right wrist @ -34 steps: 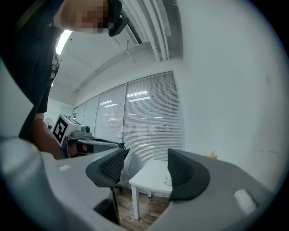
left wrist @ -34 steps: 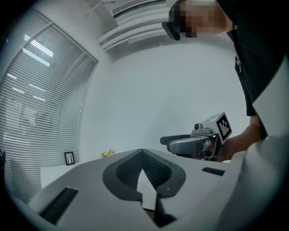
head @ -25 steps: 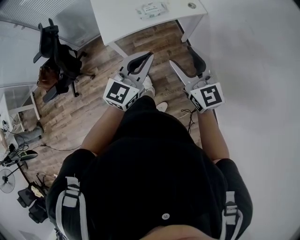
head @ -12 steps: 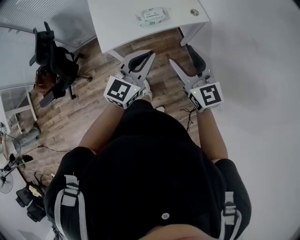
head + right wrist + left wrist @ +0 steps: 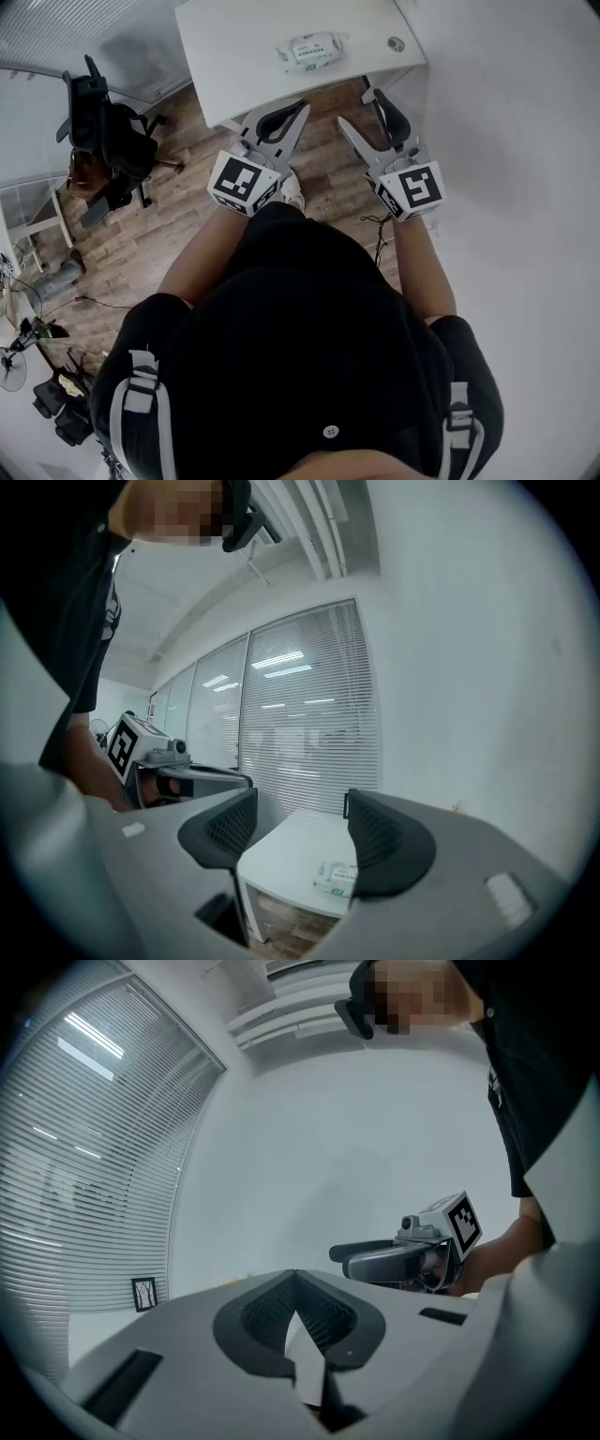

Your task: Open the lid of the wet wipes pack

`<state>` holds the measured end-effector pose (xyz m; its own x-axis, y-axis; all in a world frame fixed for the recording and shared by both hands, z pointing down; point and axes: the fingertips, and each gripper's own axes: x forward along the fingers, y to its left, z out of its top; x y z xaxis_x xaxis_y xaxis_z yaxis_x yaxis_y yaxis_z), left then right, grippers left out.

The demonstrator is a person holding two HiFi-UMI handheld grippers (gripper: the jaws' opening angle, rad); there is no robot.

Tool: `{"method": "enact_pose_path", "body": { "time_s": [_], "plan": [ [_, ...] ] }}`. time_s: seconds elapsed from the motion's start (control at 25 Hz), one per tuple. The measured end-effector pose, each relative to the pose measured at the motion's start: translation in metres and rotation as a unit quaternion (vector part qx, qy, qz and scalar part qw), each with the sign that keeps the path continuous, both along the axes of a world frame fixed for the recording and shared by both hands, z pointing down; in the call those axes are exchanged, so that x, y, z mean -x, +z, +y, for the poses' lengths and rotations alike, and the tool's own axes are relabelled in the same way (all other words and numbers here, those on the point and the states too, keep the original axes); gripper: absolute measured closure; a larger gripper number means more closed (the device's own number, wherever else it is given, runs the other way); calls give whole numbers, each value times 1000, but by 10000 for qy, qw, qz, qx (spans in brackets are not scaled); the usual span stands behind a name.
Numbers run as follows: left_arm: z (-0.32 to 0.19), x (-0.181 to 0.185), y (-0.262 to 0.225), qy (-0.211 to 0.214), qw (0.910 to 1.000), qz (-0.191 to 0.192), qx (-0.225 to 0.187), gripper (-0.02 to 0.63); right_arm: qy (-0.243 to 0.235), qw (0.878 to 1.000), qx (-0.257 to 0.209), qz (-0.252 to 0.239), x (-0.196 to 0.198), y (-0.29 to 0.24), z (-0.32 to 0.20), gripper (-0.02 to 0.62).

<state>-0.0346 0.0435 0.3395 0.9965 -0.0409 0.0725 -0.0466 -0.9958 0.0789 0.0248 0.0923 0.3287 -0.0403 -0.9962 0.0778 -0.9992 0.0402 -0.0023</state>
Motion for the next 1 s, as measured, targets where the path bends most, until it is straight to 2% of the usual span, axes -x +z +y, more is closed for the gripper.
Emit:
{"method": "enact_pose_path", "body": {
  "time_s": [0.52, 0.72, 1.0],
  "plan": [
    [-85, -14, 9, -76, 10000, 2, 41, 598, -45, 9998, 138, 165, -19, 4, -79, 291],
    [-109, -21, 16, -206, 9997, -24, 114, 598, -91, 9996, 211, 140, -34, 11, -101, 293],
    [-138, -44, 22, -505, 9985, -99, 169, 598, -385, 9987, 293, 137, -65, 21, -136, 293]
  ]
}}
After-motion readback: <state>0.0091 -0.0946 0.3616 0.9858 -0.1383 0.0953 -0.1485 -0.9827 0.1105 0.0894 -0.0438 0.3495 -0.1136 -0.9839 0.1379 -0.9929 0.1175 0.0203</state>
